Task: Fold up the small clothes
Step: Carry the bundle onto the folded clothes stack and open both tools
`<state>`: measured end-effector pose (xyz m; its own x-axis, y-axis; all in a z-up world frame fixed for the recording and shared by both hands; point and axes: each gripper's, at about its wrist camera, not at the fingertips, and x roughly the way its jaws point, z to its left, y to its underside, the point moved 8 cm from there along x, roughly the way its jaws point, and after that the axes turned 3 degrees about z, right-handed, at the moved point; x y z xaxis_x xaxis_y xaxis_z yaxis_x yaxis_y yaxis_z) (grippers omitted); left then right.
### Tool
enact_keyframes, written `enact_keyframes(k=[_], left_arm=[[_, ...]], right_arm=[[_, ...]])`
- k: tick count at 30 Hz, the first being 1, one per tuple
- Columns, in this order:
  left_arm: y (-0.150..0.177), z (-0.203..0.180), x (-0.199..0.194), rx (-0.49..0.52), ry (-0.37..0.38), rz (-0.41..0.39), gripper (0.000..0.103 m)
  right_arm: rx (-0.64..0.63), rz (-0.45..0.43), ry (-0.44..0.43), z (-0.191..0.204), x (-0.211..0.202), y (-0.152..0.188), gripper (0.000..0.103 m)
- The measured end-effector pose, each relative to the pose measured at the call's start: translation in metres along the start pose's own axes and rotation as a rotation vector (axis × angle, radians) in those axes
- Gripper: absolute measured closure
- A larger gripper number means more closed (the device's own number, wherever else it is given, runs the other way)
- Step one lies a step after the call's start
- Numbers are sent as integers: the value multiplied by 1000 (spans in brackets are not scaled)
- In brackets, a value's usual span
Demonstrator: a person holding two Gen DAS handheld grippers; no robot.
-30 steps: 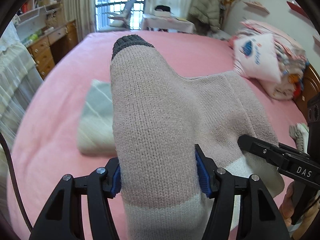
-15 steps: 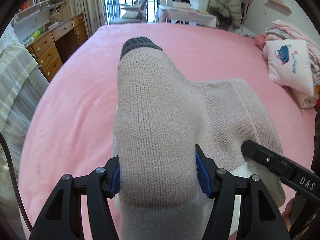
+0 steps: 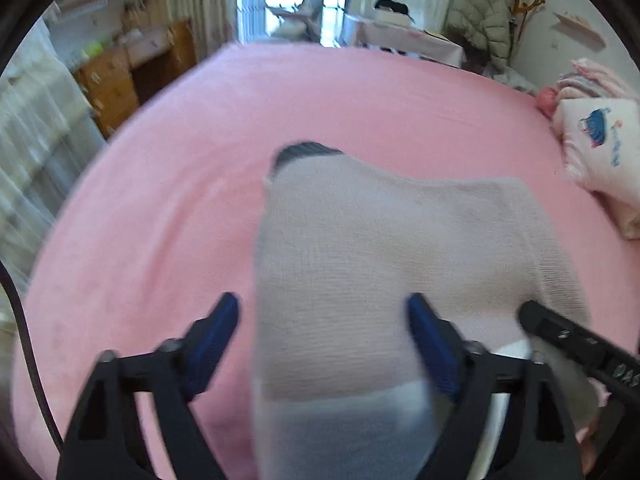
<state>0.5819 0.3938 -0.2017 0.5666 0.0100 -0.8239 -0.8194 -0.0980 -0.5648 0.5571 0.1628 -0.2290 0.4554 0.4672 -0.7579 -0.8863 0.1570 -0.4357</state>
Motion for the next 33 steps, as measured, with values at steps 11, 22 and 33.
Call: enact_keyframes(k=[11, 22, 33], left_arm=[[-1, -27, -54, 53, -241, -113, 9], [79, -113, -206, 56, -97, -174, 3], [144, -189, -349, 68, 5, -160, 2]], right_arm=[[-138, 9, 115, 15, -47, 13, 43], [-196, 0, 157, 18, -202, 80, 41], [-221, -85, 205, 10, -352, 118, 41]])
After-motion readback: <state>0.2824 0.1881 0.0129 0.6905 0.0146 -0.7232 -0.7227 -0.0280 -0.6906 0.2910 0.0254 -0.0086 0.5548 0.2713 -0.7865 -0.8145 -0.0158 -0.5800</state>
